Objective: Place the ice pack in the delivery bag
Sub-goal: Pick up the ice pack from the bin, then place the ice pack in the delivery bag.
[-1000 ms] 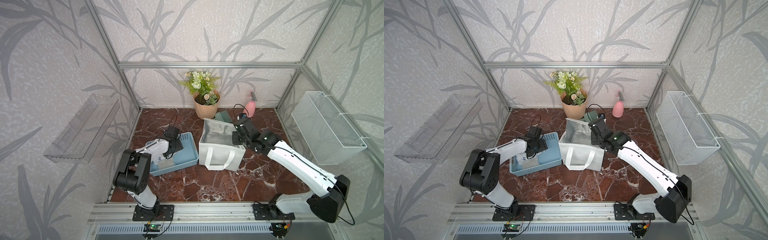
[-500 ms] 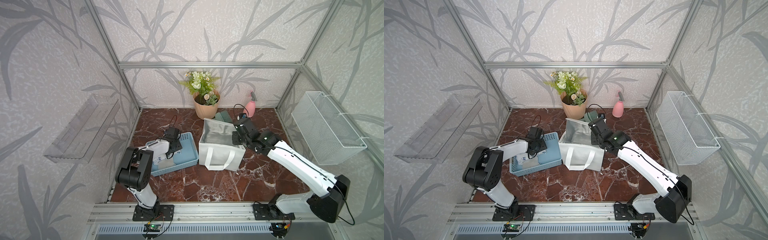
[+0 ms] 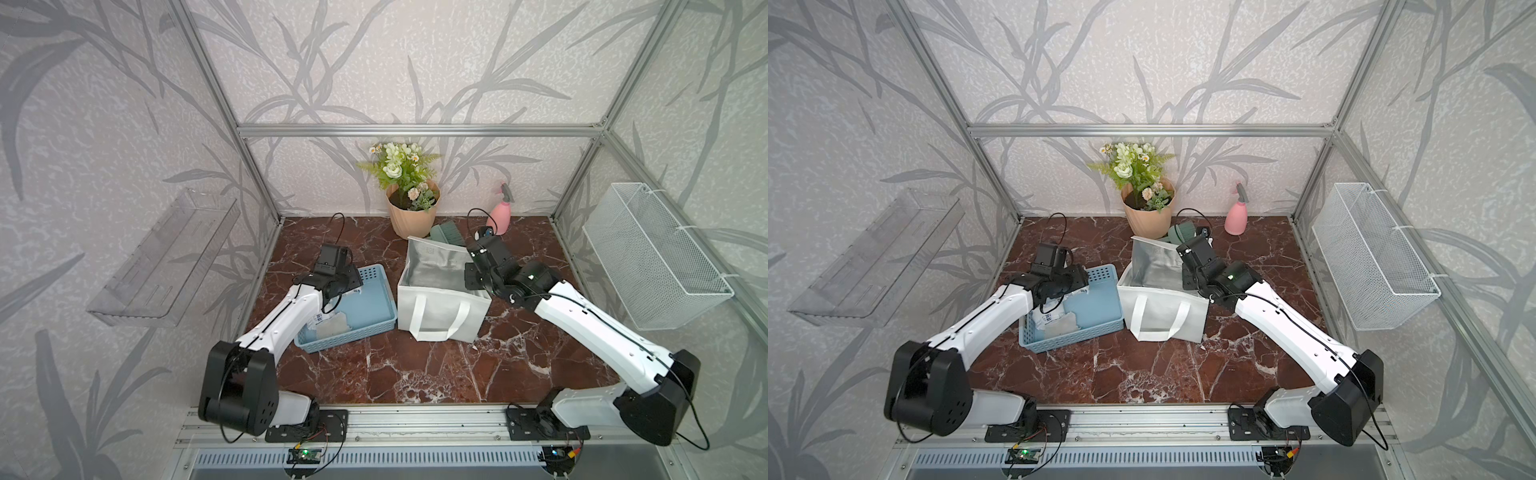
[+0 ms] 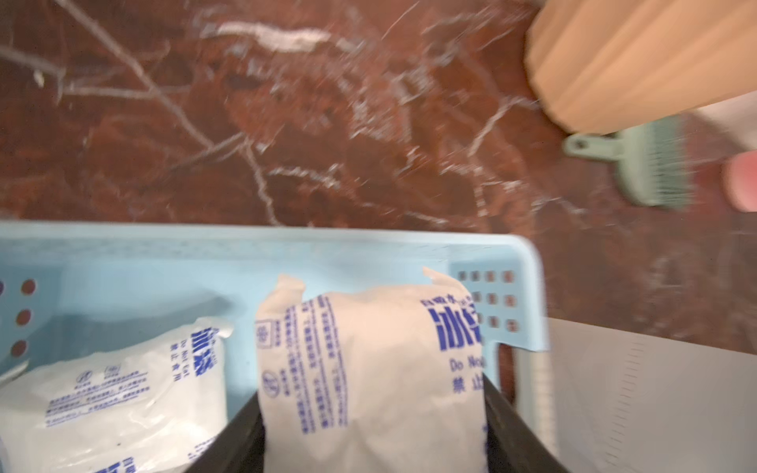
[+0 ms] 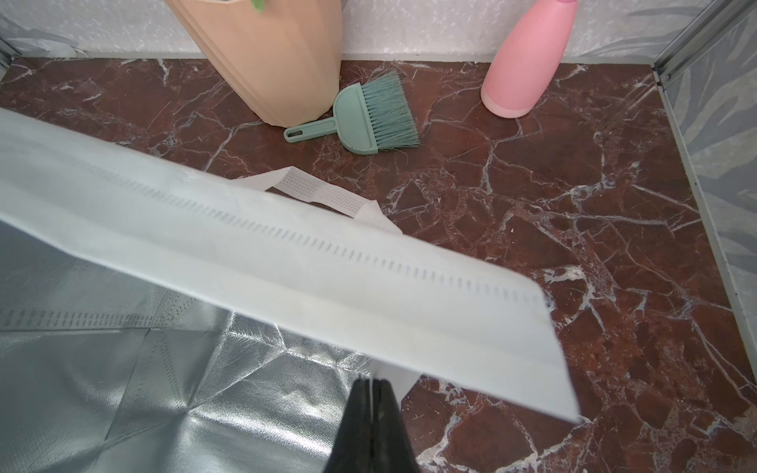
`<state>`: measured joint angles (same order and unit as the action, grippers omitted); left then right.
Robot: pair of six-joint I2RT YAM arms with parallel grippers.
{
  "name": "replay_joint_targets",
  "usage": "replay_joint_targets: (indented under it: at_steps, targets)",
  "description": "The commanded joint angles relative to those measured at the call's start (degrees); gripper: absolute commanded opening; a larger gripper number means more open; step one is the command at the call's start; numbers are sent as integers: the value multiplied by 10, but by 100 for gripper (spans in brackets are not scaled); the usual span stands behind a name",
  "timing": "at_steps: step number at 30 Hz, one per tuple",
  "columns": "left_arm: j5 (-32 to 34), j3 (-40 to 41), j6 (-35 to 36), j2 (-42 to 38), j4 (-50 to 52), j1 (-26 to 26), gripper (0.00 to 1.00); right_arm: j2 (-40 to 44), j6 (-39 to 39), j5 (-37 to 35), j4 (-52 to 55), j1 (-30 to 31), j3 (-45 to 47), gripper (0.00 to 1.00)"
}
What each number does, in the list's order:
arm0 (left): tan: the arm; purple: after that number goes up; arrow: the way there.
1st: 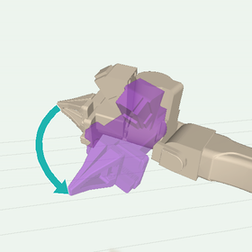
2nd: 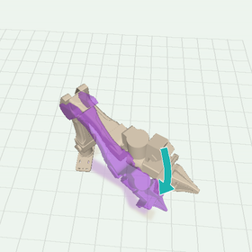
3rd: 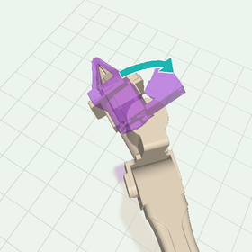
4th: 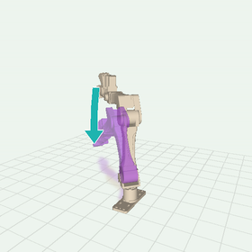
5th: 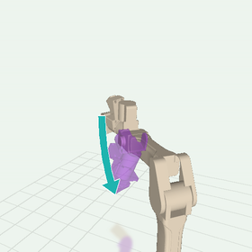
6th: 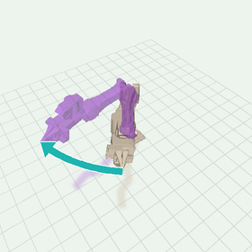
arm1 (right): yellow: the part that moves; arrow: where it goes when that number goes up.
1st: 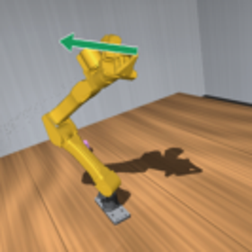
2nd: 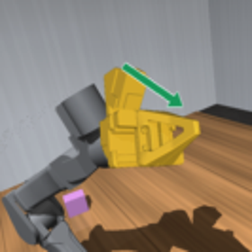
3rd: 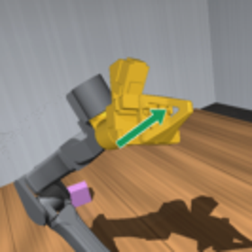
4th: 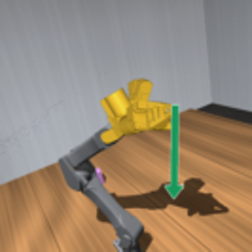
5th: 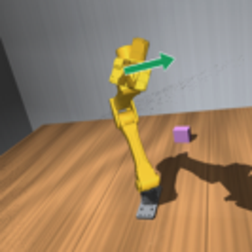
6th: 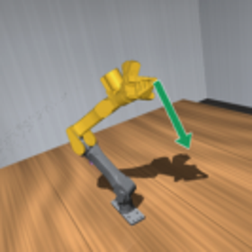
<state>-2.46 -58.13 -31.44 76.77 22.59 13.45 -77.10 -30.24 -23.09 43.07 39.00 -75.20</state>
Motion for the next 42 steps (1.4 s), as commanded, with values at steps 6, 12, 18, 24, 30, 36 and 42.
replay_joint_targets:
  at_steps: [6, 12, 18, 24, 30, 36, 42]
  targets:
    - [-159, -160, 88, -45, -55, 50, 35, 18, -7, -10, 8, -3, 12, 2]
    - [-223, -208, 127, -6, -80, 153, 37, 28, -9, -7, -4, -3, 22, 2]
    - [-209, -233, 157, 60, -26, 233, 36, 30, -8, -5, -4, -4, 22, 2]
    - [-174, -252, 168, 131, 5, 274, 37, 32, -1, 11, -19, -3, 28, 2]
    - [-174, -299, 233, 212, 48, 286, 40, 44, 25, 51, -50, -3, 44, 2]
    - [-175, -315, 311, 263, 101, 291, 41, 57, 76, 71, -66, -11, 57, 3]
    - [-154, -383, 355, 288, 160, 292, 44, 62, 82, 106, -68, -39, 73, 3]
